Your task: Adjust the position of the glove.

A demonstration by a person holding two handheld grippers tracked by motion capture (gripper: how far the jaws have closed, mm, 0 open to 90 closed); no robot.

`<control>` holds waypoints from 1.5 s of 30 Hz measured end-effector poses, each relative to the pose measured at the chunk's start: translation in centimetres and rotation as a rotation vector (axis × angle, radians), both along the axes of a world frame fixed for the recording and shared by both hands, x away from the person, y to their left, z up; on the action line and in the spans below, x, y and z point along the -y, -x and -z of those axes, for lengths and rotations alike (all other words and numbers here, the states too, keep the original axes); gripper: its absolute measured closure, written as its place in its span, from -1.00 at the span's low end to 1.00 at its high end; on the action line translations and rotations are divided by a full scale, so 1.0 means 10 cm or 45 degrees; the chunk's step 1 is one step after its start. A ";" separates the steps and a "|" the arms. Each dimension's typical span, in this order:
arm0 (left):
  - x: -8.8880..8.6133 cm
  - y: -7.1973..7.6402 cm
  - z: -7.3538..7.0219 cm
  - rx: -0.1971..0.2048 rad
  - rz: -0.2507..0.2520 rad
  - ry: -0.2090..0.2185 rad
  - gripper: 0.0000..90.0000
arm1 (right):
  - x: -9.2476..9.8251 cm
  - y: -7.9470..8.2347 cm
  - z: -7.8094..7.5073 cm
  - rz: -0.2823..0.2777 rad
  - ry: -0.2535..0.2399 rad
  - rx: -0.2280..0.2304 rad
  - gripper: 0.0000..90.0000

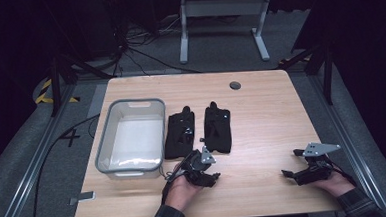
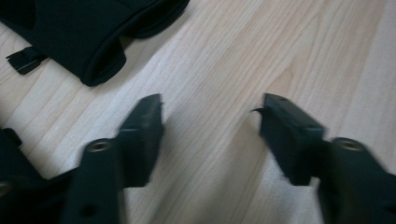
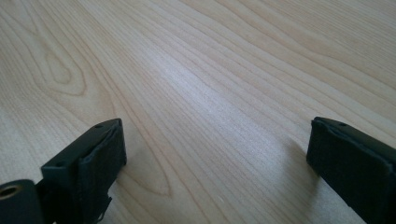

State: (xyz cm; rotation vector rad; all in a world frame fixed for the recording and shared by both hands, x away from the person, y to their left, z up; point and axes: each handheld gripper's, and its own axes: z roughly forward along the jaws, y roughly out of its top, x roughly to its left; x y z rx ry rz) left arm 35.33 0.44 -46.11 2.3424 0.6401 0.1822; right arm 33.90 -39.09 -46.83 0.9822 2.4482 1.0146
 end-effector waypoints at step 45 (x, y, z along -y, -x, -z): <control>0.51 -0.77 -0.11 -0.016 0.034 -0.021 1.00 | 0.00 -0.01 0.00 -0.012 0.001 0.000 -0.89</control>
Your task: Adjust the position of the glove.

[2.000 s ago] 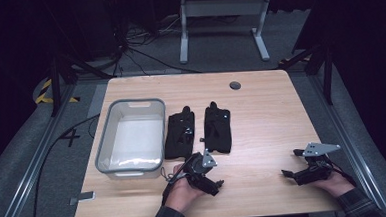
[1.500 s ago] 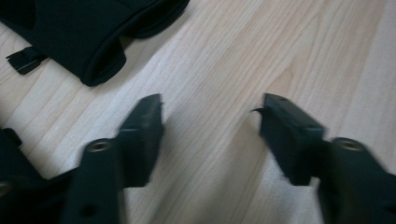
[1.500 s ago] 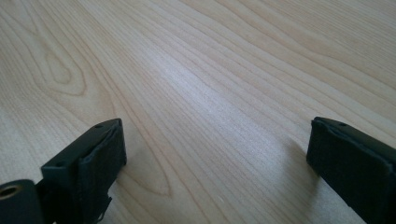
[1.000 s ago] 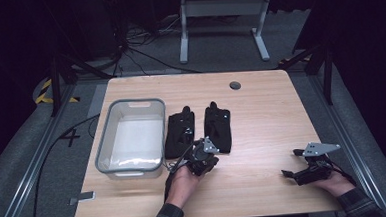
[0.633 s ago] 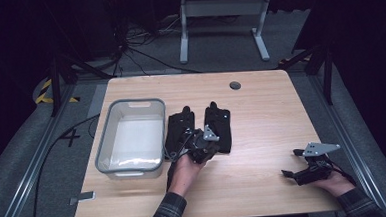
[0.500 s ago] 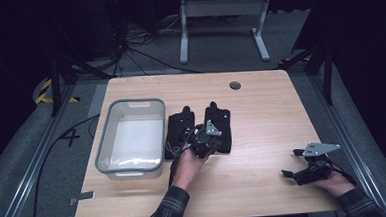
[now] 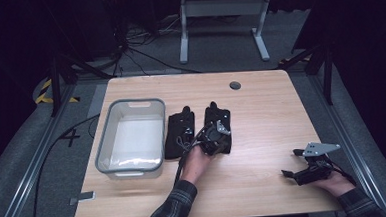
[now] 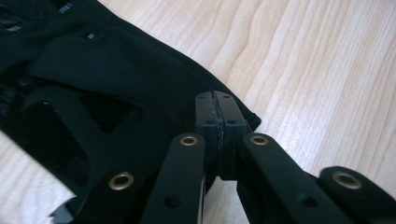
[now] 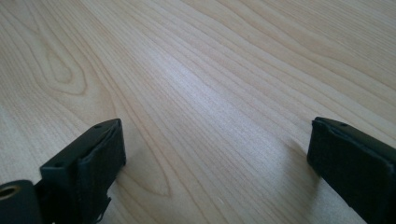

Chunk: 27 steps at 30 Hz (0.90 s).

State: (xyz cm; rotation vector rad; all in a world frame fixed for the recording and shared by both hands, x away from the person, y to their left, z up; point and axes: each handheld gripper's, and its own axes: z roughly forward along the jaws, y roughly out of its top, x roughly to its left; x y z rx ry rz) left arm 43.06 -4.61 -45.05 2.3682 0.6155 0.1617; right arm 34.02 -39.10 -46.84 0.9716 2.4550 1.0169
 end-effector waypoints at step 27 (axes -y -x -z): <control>0.48 0.36 0.03 -0.063 0.252 0.030 1.00 | 0.00 0.00 0.00 -0.001 0.001 0.000 -0.89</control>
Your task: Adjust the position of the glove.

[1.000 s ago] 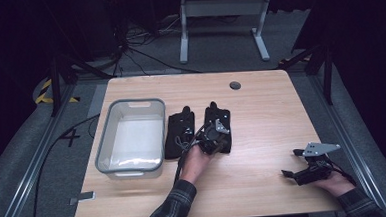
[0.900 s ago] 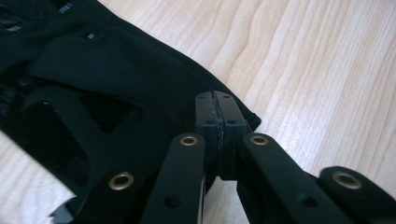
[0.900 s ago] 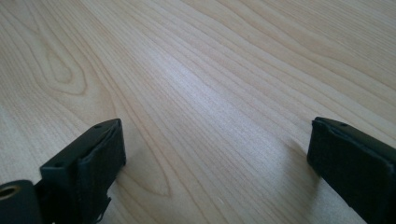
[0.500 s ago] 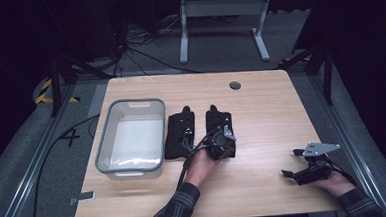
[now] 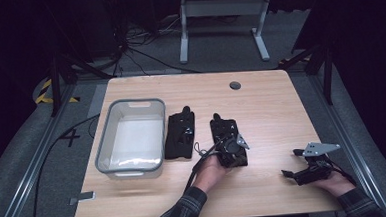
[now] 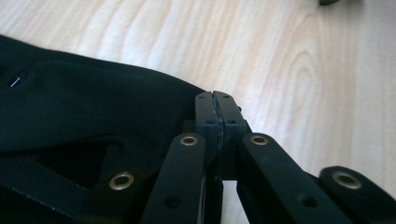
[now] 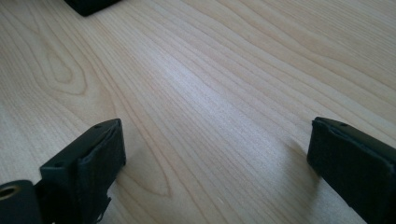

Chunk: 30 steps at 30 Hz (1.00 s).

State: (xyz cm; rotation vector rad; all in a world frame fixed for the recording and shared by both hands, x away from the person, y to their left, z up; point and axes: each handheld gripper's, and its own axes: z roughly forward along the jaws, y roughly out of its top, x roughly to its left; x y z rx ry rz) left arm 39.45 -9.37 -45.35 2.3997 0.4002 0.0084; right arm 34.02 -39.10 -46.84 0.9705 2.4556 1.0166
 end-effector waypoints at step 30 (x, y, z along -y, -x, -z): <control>-0.56 -0.38 -0.18 0.057 -0.265 0.071 1.00 | 0.00 -0.02 0.00 -0.047 0.004 -0.004 -0.93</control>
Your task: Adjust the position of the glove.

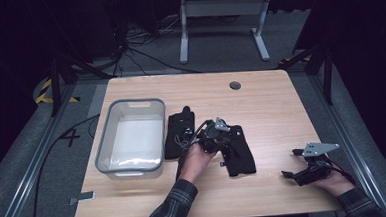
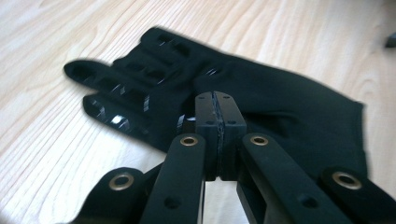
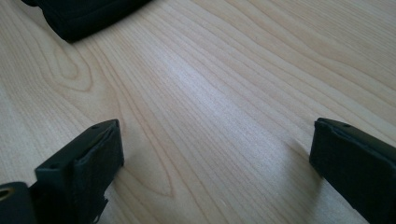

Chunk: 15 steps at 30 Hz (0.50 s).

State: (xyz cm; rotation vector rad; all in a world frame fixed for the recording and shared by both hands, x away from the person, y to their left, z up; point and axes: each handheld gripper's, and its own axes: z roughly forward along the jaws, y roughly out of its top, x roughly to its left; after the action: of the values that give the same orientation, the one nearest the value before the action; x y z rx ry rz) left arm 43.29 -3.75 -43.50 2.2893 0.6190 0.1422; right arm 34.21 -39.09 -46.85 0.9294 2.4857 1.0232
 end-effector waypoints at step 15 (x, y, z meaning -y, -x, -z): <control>0.24 -0.02 0.17 -0.031 0.077 -0.099 1.00 | 0.00 0.00 0.00 0.000 0.000 0.000 -0.93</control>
State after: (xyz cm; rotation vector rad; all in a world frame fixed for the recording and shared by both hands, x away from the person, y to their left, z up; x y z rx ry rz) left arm 43.51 -6.19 -45.18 2.3856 0.5648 0.1114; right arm 34.21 -39.09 -46.85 0.9294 2.4858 1.0229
